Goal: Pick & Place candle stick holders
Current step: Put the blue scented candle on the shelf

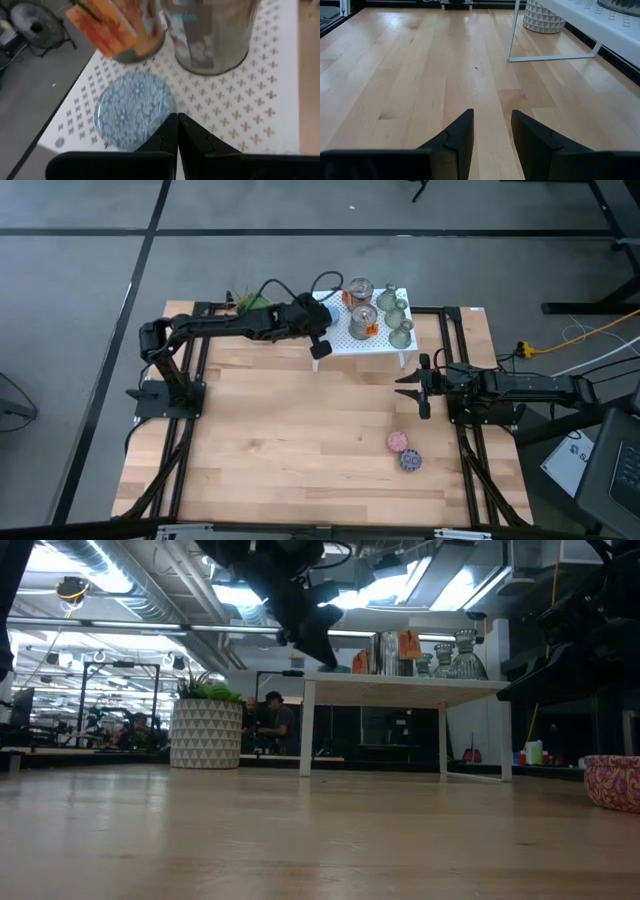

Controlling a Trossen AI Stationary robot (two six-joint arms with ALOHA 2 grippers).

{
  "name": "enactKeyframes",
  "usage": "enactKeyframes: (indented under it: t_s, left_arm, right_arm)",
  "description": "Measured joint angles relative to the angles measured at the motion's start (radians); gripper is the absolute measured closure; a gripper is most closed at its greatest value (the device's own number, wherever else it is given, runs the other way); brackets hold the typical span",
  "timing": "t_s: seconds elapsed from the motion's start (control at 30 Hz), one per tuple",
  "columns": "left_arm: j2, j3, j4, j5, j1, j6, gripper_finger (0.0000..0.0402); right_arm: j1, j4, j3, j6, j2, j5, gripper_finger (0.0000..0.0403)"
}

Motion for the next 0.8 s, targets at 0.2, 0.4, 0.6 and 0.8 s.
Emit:
enactKeyframes:
  t_s: [0.2,0.4,0.6,0.8]
  left_arm:
    - [0.007,0.0,0.039,0.057,0.036,0.012,0.04]
    - [0.025,0.001,0.032,0.058,0.063,0.016,0.04]
    - [0.044,0.0,0.046,0.054,0.084,0.038,0.0399]
    - [0.052,0.0,0.055,0.069,0.095,0.037,0.04]
  right_arm:
    - [0.0,0.0,0.0,0.0,0.0,0.0,0.0268]
    - [0.0,0.0,0.0,0.0,0.0,0.0,0.0268]
    - [0.0,0.0,0.0,0.0,0.0,0.0,0.0268]
    - [0.0,0.0,0.0,0.0,0.0,0.0,0.0268]
